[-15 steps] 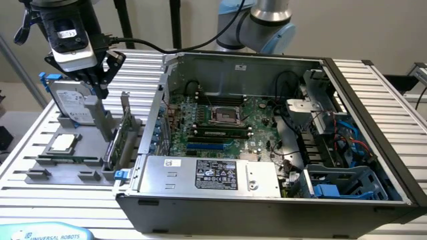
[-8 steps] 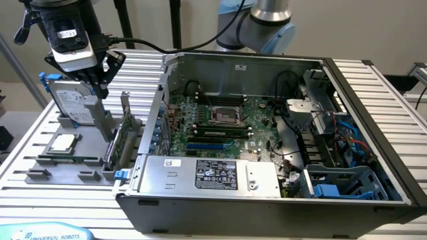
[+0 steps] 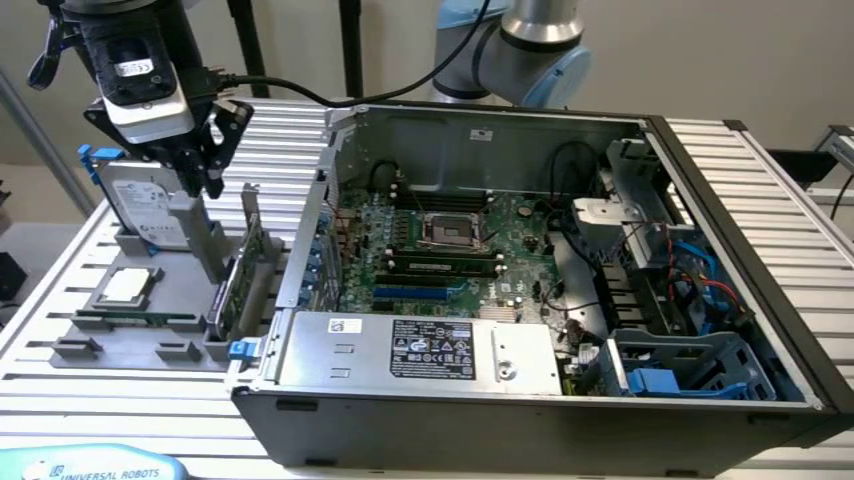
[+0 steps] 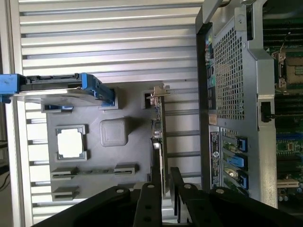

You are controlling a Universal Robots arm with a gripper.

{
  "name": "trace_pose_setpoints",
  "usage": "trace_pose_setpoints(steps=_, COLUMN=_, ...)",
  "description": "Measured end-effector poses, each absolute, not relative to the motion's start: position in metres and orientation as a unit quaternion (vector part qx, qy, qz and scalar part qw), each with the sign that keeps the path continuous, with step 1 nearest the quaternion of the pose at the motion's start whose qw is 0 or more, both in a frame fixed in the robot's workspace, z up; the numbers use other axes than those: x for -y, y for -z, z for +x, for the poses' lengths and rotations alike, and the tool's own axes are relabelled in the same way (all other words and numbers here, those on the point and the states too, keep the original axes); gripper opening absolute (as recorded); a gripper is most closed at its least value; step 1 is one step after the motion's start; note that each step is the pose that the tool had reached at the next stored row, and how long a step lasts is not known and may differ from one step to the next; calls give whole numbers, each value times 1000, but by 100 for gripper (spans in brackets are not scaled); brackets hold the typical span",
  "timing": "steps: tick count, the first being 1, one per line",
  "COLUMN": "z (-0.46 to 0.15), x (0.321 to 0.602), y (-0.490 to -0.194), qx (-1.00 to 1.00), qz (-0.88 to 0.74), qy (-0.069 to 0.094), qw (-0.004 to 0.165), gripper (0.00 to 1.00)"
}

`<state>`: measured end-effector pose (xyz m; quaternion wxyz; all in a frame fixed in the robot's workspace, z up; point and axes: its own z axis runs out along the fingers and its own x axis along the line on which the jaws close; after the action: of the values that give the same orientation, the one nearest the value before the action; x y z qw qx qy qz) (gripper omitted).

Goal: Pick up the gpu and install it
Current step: 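Pick up the gpu and move the gpu toward the slot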

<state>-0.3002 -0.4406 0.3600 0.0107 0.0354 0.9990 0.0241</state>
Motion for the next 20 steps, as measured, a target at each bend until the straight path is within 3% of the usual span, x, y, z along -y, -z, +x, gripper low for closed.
trace_pose_setpoints(steps=1, z=-300, x=441, y=-360, qx=-999, qz=35, qy=-24, qw=11, gripper=24)
trace_pose_setpoints(steps=4, z=-300, x=441, y=-360, qx=-999, qz=35, qy=-24, qw=11, gripper=42)
trace_pose_setpoints(steps=7, z=-300, x=441, y=-359, qx=-999, qz=35, qy=-24, qw=11, gripper=47)
trace_pose_setpoints(steps=8, z=-300, x=441, y=-357, qx=-999, qz=35, qy=-24, qw=11, gripper=54)
trace_pose_setpoints(steps=20, z=-300, x=442, y=-336, qx=-999, qz=35, qy=-24, qw=11, gripper=54)
